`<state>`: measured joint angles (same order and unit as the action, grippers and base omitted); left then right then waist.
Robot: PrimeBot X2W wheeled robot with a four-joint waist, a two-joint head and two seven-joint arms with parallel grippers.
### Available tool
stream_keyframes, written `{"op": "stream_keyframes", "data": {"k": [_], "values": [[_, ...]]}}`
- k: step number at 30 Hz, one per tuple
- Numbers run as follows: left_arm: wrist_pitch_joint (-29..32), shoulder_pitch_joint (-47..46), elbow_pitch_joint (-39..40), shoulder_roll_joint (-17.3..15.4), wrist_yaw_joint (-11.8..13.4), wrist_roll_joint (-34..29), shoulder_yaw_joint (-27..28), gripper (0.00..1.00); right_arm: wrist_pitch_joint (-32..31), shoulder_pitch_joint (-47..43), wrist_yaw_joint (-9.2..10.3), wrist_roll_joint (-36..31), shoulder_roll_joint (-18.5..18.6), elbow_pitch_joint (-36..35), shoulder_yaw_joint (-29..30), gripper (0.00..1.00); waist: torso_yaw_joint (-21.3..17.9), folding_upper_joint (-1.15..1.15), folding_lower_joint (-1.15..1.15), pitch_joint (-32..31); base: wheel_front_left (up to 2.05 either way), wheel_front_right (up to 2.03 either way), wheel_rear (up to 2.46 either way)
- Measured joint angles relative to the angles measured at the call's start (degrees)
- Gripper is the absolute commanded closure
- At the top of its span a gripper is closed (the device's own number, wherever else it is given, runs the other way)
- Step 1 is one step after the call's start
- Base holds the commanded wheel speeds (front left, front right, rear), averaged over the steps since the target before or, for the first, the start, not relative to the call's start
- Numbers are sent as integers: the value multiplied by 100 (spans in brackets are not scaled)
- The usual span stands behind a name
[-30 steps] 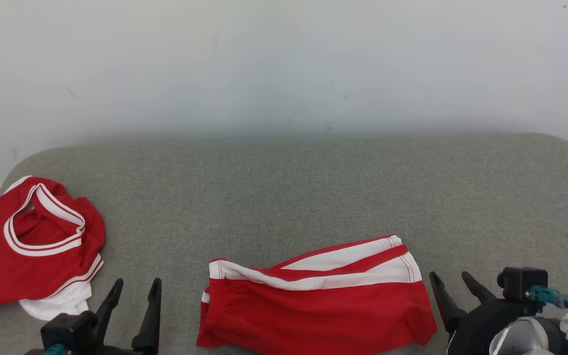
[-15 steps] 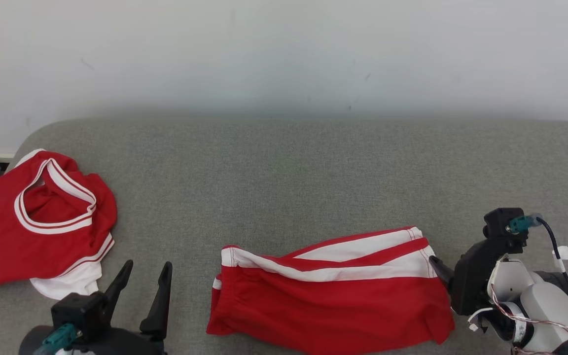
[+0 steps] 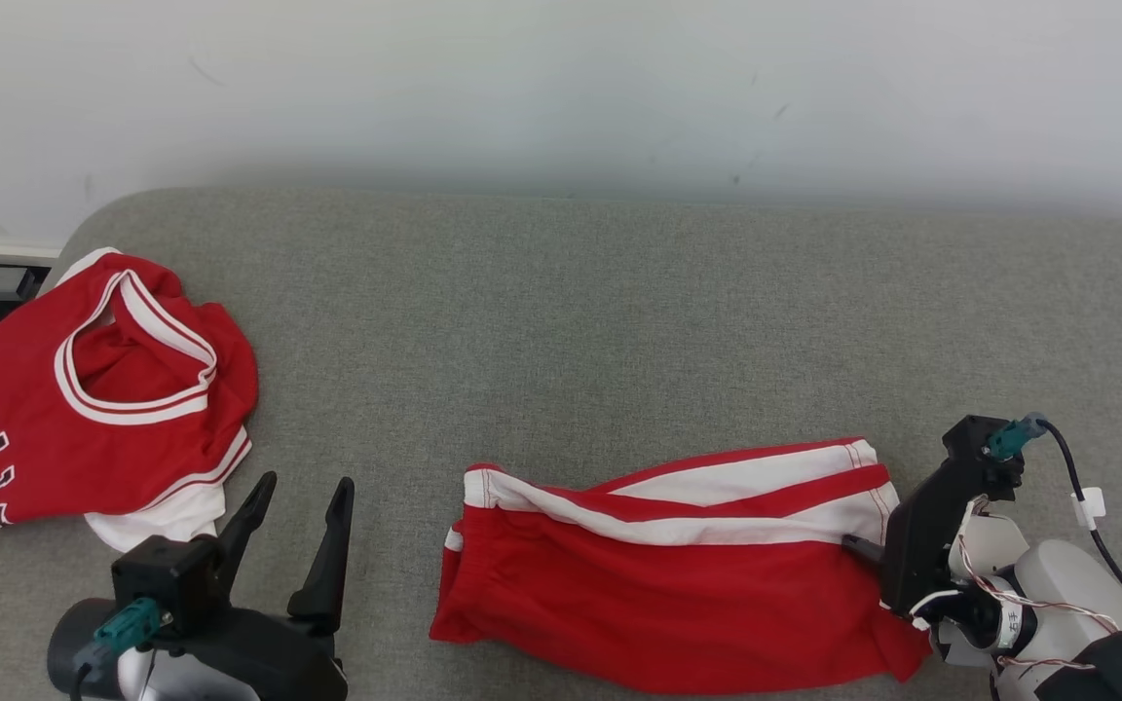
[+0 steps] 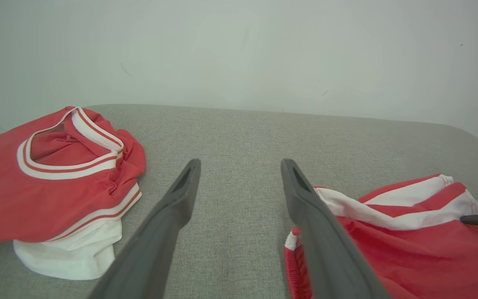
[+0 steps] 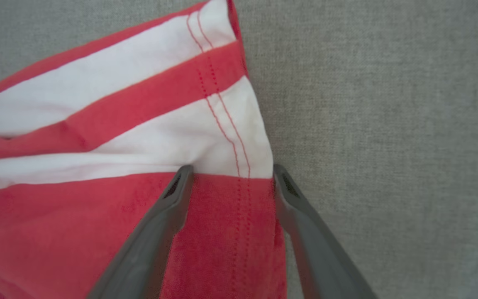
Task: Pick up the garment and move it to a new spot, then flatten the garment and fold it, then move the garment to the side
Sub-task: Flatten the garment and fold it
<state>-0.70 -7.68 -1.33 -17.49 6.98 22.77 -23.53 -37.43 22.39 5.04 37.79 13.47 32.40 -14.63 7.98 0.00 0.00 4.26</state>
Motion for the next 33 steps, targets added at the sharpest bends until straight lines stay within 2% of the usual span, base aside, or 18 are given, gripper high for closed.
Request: {"op": "stream_keyframes", "data": {"k": [2, 3, 5, 8, 9, 10, 20, 30, 33], "values": [[0, 0, -15, -1, -1, 0, 0, 0, -37, 68, 22, 13, -29, 103, 59, 38, 7, 0, 0, 4, 0, 0, 0], [0, -1, -22, -2, -3, 0, 0, 0, -36, 76, 48, 29, -48, 146, 101, 49, 8, 0, 0, 4, 0, 0, 0], [-2, -7, -23, -1, -51, 0, 1, 0, -33, 119, 54, 43, -52, 260, 143, 52, 8, 0, 0, 1, 0, 0, 0], [-2, -57, -70, -1, -51, 0, 2, 0, -36, 176, 57, 63, -75, 371, 179, 63, 5, 0, 0, -9, 0, 0, 0], [-5, -99, -89, -5, -51, 0, 14, 0, -31, 211, 56, 90, -80, 454, 187, 75, -3, 0, 0, -18, 0, 0, 0], [-9, -99, -96, -7, -51, 0, 16, 0, -7, 238, 57, 90, -88, 480, 194, 100, -7, 0, 0, -23, 0, 0, 0], [-10, -99, -174, -5, -53, 3, 16, 0, 254, 285, 102, 86, -36, 668, 391, 100, -55, 0, 0, -77, 0, 0, 0], [-70, -68, -232, -2, -52, 36, 20, 0, 550, 281, 180, -158, 832, 821, 849, 100, -107, 0, 0, -169, 0, 0, 0], [-91, -31, -241, -1, -52, 37, 22, 0, 628, 279, 204, -287, 969, 794, 923, 100, -125, 0, -1, -197, 0, 0, 0]]}}
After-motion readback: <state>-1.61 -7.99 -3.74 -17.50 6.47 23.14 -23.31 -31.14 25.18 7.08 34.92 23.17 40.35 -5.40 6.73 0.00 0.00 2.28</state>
